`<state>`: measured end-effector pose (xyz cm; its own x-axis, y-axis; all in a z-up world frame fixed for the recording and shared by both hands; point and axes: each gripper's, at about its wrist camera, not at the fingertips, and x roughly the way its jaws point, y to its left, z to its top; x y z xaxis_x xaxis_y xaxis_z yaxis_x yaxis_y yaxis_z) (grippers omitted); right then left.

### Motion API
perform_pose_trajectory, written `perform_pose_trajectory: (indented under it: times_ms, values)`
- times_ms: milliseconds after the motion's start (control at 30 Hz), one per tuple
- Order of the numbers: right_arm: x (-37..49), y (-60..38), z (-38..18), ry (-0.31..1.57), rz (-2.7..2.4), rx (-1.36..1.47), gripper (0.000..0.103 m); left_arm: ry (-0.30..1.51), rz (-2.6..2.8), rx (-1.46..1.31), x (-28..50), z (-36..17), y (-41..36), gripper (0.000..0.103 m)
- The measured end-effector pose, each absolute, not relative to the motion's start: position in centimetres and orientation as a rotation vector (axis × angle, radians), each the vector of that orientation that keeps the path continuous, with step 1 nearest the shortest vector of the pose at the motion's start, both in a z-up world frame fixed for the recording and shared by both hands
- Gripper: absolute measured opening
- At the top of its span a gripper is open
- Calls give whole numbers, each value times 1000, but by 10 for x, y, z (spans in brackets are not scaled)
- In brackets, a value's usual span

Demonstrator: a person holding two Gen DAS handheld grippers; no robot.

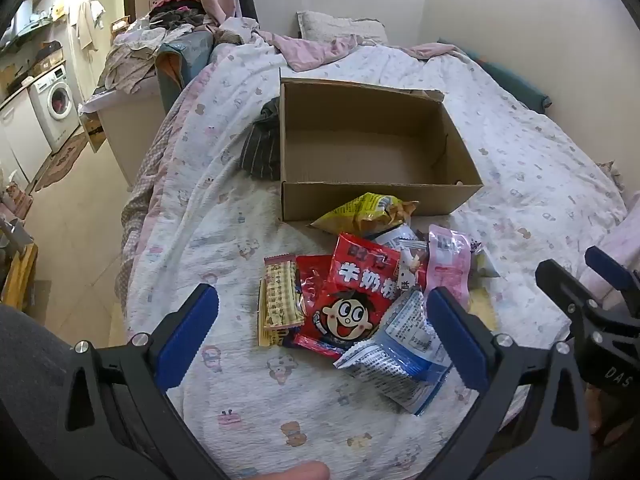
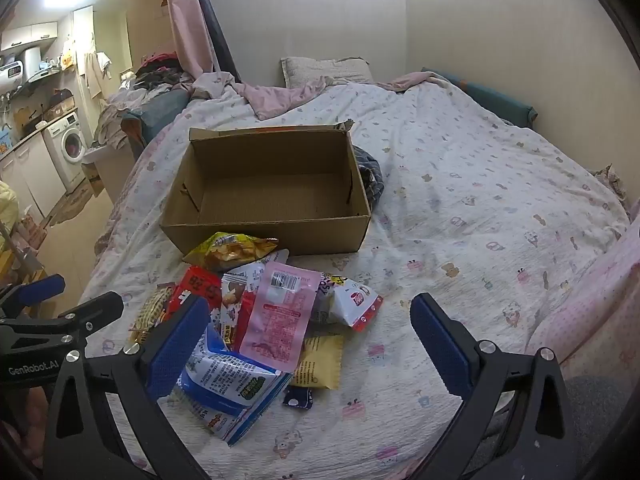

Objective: Organize snacks

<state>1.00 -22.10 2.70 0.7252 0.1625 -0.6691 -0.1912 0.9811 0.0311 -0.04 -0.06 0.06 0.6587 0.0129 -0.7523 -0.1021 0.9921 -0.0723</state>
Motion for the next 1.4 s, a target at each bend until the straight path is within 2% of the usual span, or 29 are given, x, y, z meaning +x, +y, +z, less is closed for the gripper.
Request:
perform_pose_trajectory:
  times_ms: [1400]
  values:
    - [10, -222, 29, 729, 188, -50, 102, 842, 68, -109, 0, 10, 2, 103]
